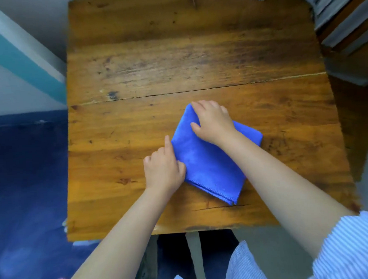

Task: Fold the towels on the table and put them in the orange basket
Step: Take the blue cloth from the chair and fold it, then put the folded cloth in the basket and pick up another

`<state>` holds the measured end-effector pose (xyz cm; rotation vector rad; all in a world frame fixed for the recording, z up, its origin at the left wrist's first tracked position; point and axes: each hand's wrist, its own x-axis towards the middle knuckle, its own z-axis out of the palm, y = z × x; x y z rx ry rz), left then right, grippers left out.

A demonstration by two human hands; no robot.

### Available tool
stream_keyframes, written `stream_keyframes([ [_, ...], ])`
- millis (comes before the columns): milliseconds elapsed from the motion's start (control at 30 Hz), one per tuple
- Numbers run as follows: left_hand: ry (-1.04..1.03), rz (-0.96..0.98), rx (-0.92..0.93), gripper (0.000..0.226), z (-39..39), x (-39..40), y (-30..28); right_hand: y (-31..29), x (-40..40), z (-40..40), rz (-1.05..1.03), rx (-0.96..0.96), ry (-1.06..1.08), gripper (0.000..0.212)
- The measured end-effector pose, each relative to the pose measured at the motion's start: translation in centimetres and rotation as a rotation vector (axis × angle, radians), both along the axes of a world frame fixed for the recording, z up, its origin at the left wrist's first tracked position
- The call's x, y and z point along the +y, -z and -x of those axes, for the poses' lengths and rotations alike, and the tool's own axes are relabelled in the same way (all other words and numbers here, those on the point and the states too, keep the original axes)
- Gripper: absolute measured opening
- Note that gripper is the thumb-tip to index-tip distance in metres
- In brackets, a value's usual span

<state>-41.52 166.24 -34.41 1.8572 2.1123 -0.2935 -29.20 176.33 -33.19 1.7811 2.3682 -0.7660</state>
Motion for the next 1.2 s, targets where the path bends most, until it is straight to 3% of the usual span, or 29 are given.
stream_keyframes([
  [100,-0.089,0.086,0.015,0.062,-0.6,-0.2,0.1,-0.2,1.4,1.1,0.08,-0.105,-0.046,0.05],
  [167,-0.219,0.128,-0.064,0.043,-0.7,0.0,0.0,-0.7,2.0,1.6,0.105,-0.123,-0.05,0.048],
  [333,-0.344,0.117,-0.265,0.024,1.0,-1.7,-1.0,-2.8,0.7,2.7,0.123,0.045,-0.165,0.05],
  [467,-0.482,-0.017,-0.41,0.018,5.5,-5.5,-2.9,-6.0,-1.7,4.7,0.099,0.21,-0.302,0.033],
  [567,-0.515,-0.07,-0.378,0.013,9.6,-8.9,-4.7,-7.8,-4.6,7.9,0.153,0.217,-0.448,0.022],
  [667,-0.613,-0.137,-0.312,0.017,14.0,-14.9,-6.7,-9.6,-9.4,13.0,0.137,0.175,-0.704,0.006],
  [767,-0.754,-0.201,-0.249,0.019,17.7,-22.2,-8.5,-11.1,-15.3,18.0,0.044,0.198,-0.903,0.021],
  [900,-0.949,-0.344,-0.165,0.015,21.6,-34.2,-11.6,-13.1,-25.5,23.3,-0.1,0.316,-1.114,0.023],
  [1067,-1.113,-0.635,-0.086,0.028,23.3,-48.6,-14.7,-16.2,-37.9,27.8,-0.153,0.431,-1.226,0.021],
  [1200,-1.288,-0.802,-0.079,0.03,23.3,-59.4,-16.6,-18.0,-47.6,30.8,-0.082,0.498,-1.293,0.022],
])
